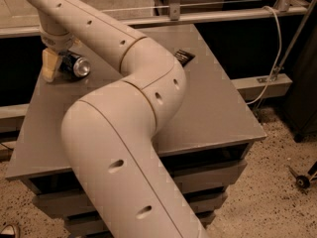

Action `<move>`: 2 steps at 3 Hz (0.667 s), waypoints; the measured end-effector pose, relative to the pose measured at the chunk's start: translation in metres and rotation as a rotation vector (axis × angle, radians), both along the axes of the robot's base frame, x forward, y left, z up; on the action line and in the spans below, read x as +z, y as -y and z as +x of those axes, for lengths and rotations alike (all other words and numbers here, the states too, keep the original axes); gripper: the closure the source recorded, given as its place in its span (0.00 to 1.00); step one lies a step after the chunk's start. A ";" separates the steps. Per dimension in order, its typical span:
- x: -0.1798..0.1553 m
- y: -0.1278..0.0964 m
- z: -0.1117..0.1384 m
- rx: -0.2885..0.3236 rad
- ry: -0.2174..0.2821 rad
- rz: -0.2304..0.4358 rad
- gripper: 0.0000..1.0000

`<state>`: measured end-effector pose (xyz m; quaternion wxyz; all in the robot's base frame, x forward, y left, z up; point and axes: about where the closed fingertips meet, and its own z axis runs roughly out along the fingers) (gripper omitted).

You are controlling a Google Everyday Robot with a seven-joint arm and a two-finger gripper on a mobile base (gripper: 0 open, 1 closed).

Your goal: Place pepsi can upright

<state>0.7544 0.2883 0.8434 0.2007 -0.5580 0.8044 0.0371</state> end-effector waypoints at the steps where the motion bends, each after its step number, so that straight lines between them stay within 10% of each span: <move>1: -0.005 -0.002 0.000 0.007 0.004 -0.057 0.36; 2: -0.003 -0.002 0.000 0.008 0.005 -0.063 0.59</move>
Offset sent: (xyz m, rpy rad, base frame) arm 0.0007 0.0089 0.0127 -0.0767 -0.0320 0.0211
